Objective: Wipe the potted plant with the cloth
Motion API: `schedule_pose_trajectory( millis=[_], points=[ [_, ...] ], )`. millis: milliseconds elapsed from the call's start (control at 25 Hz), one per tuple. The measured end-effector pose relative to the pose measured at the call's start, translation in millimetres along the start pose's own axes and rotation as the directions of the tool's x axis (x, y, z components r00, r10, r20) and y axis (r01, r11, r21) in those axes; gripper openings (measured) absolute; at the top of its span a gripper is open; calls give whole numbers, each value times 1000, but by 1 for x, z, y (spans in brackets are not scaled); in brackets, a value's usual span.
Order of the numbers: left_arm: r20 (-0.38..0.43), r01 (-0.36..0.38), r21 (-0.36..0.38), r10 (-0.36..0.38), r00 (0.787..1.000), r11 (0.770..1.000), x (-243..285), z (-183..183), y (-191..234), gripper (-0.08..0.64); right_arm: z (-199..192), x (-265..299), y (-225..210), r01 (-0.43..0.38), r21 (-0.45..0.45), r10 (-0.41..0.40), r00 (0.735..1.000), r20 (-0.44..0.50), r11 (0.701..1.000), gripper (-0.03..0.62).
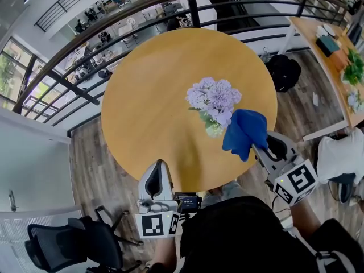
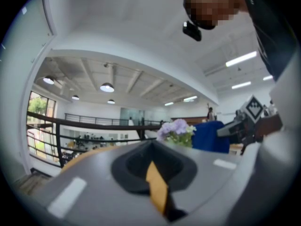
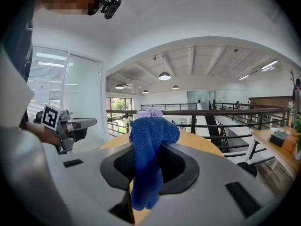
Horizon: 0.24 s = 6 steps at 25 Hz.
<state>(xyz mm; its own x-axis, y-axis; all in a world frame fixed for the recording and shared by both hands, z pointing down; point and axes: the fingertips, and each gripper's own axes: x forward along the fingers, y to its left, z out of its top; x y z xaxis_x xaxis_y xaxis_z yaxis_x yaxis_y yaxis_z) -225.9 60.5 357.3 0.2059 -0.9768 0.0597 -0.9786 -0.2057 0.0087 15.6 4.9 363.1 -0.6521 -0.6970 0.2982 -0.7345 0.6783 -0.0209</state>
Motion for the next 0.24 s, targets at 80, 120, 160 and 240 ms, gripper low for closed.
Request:
schedule_pose_trajectory(
  millis=[80,120,160,240],
  points=[
    [-2,8,-4,-8,1000,1000,2,1,-1,-3,0,1,0,-2,2,2,1000,-4,1000,103],
    [-3,11,-7,-11,1000,1000,3,2,-2,-3,0,1,1,-4,2,4,1000,-5,1000,103],
    [-4,14,-9,-14,1000,1000,3,2,-2,-3,0,1,1,-5,3,5,1000,-6,1000,103],
    [-6,18,-12,-18,1000,1000,3,1,-4,-3,-1,2,2,-8,4,8,1000,-7,1000,103]
  ],
)
